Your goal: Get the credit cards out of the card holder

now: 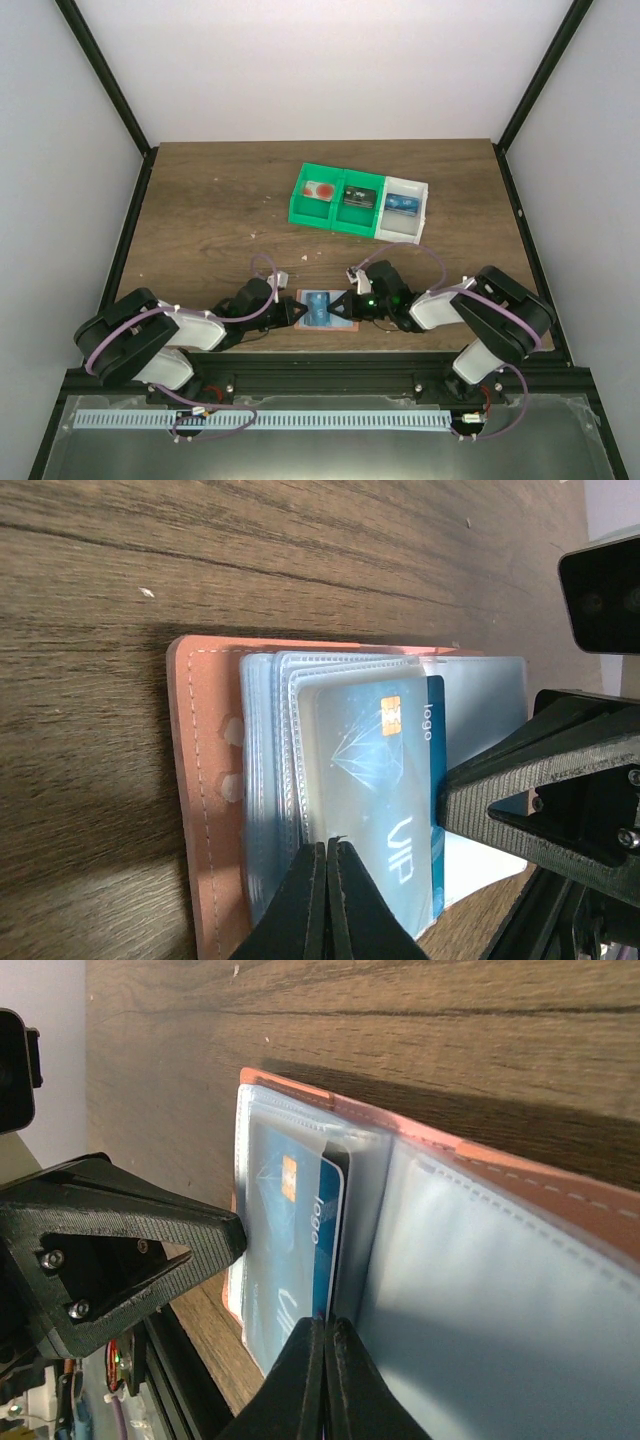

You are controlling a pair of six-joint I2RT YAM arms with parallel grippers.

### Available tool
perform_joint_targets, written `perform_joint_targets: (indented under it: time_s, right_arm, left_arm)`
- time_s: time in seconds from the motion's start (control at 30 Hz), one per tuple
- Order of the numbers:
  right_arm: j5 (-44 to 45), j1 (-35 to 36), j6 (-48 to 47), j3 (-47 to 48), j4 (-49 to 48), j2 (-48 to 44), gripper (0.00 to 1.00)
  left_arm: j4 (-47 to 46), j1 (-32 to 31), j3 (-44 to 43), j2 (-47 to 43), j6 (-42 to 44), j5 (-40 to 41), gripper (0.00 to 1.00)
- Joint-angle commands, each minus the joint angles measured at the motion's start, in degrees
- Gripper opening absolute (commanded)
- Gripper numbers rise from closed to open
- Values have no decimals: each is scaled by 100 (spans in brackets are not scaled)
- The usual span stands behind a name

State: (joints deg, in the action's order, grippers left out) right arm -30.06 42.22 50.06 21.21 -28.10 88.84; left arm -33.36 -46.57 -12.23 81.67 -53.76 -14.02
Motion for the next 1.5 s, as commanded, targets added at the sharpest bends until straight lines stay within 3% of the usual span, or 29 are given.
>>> perform_joint_targets:
  time_s: [0.0, 0.57, 1.2, 1.4, 1.47]
  right_arm:
    - [-286, -80, 84, -99, -400, 213, 1]
    - [-202, -382, -97, -502, -221, -102, 0]
    - [294, -699, -763, -397, 1354, -1382, 0]
    - [644, -723, -1065, -120, 2399, -2020, 0]
    - [742, -724, -1174, 1, 2672, -2233, 0]
  left_arm:
    - [518, -15, 67, 130, 70, 244, 0]
    - [590, -11, 139, 76, 45, 454, 0]
    - [626, -12, 107, 90, 45, 578, 0]
    - [690, -15, 94, -49, 25, 583, 3]
    - [799, -13, 15, -133, 65, 523, 16]
